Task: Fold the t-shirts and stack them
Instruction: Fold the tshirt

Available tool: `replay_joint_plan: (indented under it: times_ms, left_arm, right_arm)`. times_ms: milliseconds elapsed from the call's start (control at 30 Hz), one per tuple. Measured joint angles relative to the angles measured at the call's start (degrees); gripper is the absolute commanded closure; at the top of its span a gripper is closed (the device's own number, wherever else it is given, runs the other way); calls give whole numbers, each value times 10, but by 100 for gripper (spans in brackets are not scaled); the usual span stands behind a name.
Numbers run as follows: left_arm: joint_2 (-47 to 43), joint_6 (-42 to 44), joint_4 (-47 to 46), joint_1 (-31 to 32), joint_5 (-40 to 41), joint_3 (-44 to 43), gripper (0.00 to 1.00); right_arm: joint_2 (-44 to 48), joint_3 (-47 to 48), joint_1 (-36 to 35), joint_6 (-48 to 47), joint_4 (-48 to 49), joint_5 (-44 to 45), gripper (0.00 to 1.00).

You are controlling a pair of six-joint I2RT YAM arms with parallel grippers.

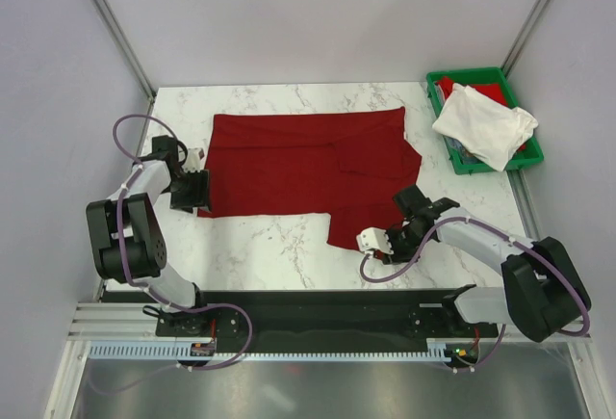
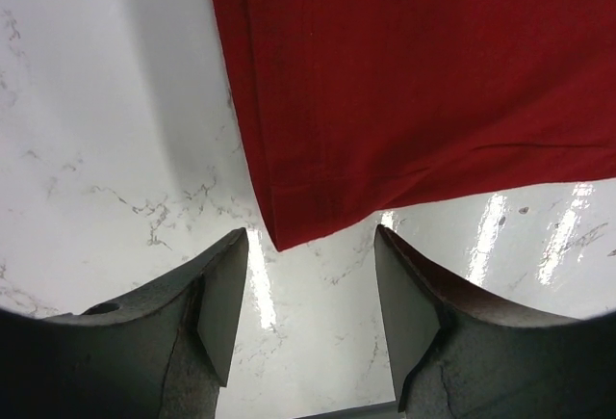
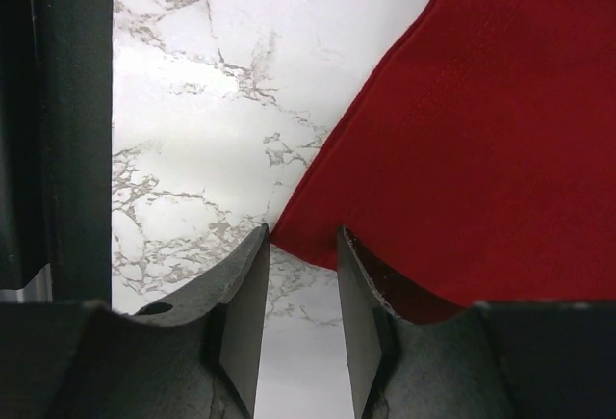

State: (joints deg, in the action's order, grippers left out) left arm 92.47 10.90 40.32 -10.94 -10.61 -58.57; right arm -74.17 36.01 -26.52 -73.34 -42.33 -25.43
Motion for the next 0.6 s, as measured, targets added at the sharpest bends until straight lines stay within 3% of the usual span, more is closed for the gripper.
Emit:
replay_joint_plan:
  times_ms: [33,167,233,600]
  left_arm:
    - [4,0,0,0,0,-1,37]
    - [19,0,0,-3,1,-7,36]
    - [23,0,0,-5,1,-10,36]
    - [70,0,-2,-6,4,-28,44]
  right_arm:
    - [-3,0,0,0,1,1,62]
    - [-10,2,-3,4,-1,1,93]
    - [-10,2,-3,7,-1,2,98]
    - [11,2,-4,53,15,20,100]
